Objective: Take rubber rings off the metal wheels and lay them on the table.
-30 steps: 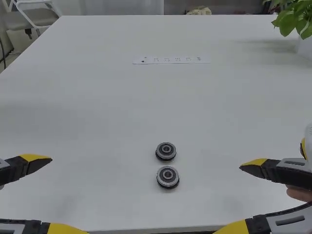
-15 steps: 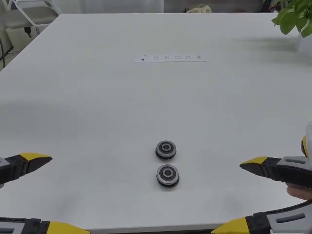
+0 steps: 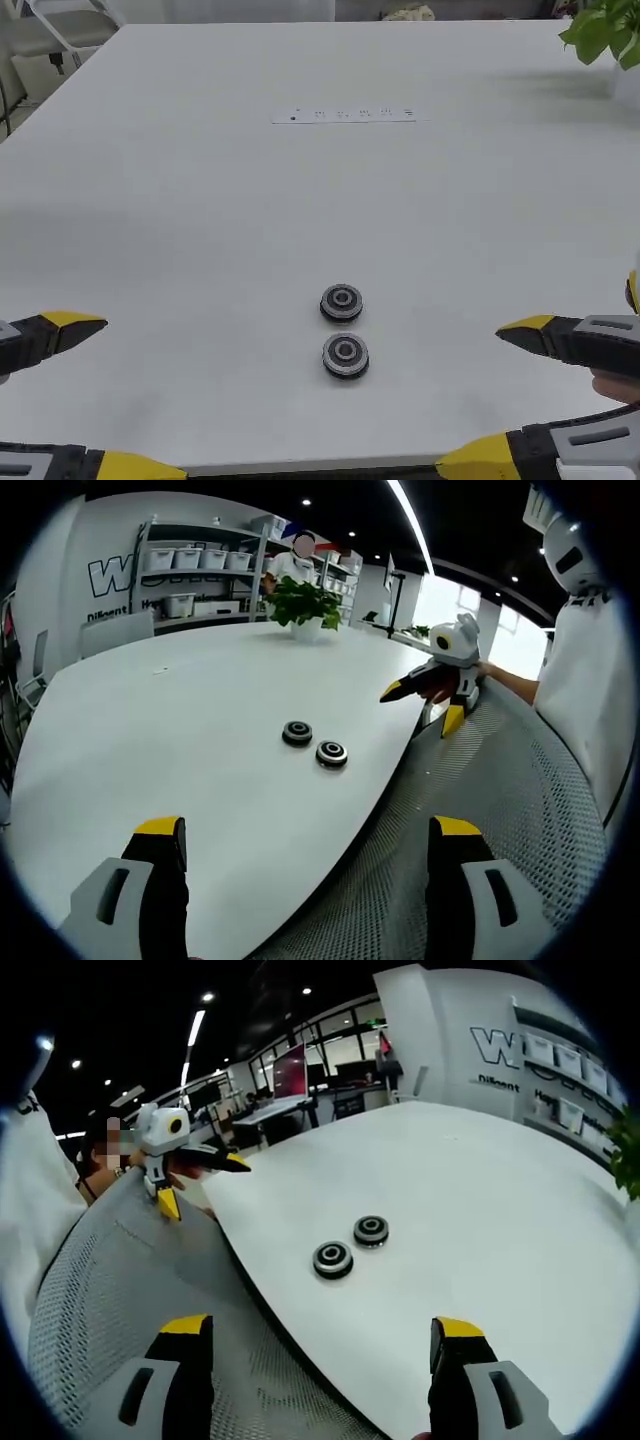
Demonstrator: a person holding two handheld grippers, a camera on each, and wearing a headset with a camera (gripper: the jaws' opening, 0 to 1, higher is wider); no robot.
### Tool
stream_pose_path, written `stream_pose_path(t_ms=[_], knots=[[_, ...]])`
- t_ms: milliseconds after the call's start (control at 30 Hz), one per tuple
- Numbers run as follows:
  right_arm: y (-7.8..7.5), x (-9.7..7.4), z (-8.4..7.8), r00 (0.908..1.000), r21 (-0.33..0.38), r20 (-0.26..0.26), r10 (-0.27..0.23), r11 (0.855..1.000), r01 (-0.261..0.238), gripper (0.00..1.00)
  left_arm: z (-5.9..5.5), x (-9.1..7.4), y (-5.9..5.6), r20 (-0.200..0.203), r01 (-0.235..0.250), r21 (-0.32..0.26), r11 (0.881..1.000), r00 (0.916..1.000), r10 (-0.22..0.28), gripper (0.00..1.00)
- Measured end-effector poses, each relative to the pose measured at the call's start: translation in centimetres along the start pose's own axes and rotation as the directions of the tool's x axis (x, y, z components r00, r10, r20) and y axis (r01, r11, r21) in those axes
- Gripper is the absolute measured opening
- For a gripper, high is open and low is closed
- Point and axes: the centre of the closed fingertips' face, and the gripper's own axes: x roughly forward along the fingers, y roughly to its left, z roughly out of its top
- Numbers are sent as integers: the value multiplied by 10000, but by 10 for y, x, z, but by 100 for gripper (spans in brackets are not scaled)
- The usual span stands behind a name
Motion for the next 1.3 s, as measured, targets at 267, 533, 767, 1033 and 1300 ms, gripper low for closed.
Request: stream_pose_path(t_ms=[267, 533, 767, 1033, 1300], knots=[[-3, -1, 4, 9996, 49, 190, -186, 9998, 185, 89, 0, 0, 0, -18, -13, 40, 10000, 10000, 13, 99], [1, -2, 8, 9998, -373, 145, -105, 9992, 110, 88, 2, 0, -2, -51, 85, 303, 9995, 10000, -83, 99], [-2, -6, 15, 9995, -605, 256, -192, 9980, 207, 86, 6, -2, 0, -12, -59, 528, 9986, 10000, 60, 99], [-7, -11, 28, 9986, -903, 417, -314, 9953, 350, 84, 20, 2, 2, 23, 13, 1032, 9947, 10000, -15, 99], [-14, -16, 52, 9965, -1442, 737, -400, 9883, 503, 81, 30, 7, -7, -439, 581, 1957, 9789, 9978, -505, 99]])
